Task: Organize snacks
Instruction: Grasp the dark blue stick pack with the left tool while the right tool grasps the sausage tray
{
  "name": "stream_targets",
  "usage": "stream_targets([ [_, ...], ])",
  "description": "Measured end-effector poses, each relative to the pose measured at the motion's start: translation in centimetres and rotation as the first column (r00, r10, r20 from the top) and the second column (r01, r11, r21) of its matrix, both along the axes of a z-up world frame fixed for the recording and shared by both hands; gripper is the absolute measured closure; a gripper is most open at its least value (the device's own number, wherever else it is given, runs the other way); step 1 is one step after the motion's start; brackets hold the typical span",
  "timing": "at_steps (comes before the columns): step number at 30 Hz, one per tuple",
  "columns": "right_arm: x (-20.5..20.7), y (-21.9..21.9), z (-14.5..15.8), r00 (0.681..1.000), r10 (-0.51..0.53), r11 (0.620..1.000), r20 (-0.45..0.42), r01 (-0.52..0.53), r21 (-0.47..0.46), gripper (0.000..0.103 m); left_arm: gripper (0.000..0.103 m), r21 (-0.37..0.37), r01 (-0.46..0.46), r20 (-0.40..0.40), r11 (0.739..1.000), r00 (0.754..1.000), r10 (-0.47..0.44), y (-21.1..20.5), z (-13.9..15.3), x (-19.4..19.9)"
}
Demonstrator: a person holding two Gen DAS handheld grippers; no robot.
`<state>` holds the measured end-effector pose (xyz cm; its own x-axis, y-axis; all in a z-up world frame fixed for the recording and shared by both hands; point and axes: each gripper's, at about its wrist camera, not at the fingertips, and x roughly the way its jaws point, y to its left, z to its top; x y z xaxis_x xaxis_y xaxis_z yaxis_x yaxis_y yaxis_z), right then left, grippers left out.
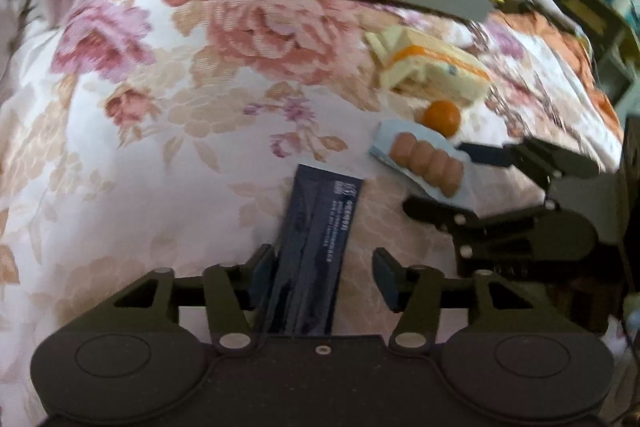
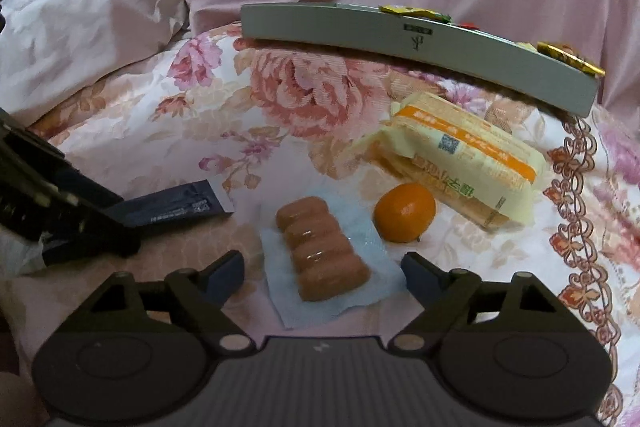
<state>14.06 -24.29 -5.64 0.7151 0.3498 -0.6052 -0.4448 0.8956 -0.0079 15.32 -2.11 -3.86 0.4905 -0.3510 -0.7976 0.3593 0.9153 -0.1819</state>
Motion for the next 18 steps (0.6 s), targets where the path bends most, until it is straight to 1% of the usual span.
stream_targets([
  [2,0.0,0.0,0.0,1.000,-0.003,1.000,0.003,0.003,0.001,0.020,0.044,0.022,0.016,0.006,1.000,1.000,-0.016,-0.3,-0.1,-0.1],
  [4,-0.1,0.0,0.0,1.000,-0.002,1.000,0.005,0.002,-0.003,0.022,0.046,0.038,0.020,0.013,0.999,1.000,-0.020,-0.5,-0.1,-0.2],
  [6,-0.3,0.1,0.0,1.000,0.002,1.000,0.010,-0.002,-0.014,0.026,0.055,0.055,0.010,0.018,0.998,1.000,-0.011,-0.5,-0.1,-0.2],
  [7,-0.4,0.2,0.0,1.000,0.004,1.000,0.010,-0.004,-0.020,0.029,0.062,0.057,-0.002,0.019,0.998,1.000,0.001,-0.3,-0.1,-0.1],
  [10,-0.6,0.5,0.3,1.000,0.004,0.999,0.001,-0.004,-0.039,0.031,0.063,0.017,-0.040,0.003,0.999,0.999,0.040,0.4,-0.1,0.1],
  [13,-0.9,0.6,0.6,1.000,0.002,0.999,-0.025,-0.003,-0.048,0.032,0.064,-0.017,-0.077,-0.011,0.997,0.997,0.077,0.8,-0.1,0.3],
  [16,-1.3,0.3,1.1,0.996,0.001,0.999,-0.085,-0.005,-0.051,0.032,0.064,-0.063,-0.129,-0.032,0.990,0.991,0.127,1.2,-0.2,0.3],
  [18,-1.6,0.1,1.4,0.991,0.003,0.999,-0.135,-0.009,-0.043,0.032,0.064,-0.083,-0.146,-0.045,0.986,0.989,0.143,1.2,-0.2,0.2],
])
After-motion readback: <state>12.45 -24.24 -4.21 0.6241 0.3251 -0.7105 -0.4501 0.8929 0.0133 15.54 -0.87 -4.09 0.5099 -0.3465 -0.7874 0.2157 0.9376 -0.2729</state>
